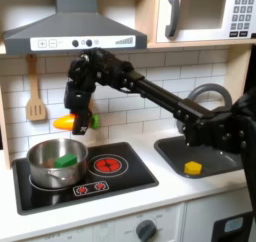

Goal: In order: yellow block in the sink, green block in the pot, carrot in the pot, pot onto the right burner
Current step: 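Put the carrot in the pot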

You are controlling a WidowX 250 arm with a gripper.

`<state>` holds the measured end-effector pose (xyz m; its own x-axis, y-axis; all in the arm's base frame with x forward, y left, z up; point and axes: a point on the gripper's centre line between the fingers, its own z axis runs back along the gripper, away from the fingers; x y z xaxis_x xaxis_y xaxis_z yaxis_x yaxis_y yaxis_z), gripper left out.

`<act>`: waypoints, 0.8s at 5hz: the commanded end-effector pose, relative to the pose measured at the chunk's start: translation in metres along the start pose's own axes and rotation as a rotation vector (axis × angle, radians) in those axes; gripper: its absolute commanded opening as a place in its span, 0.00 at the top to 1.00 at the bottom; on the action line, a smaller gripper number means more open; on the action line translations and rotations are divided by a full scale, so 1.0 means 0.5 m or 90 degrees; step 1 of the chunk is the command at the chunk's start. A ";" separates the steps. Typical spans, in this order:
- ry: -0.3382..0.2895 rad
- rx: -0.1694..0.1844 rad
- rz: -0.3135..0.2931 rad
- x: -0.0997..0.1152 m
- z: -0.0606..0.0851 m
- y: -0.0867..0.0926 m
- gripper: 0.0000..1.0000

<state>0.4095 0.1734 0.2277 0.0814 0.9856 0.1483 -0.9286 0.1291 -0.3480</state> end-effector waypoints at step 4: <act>-0.025 0.039 0.081 0.073 -0.044 0.027 1.00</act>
<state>0.4078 0.2134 0.2063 -0.0437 0.9886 0.1438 -0.9524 0.0023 -0.3047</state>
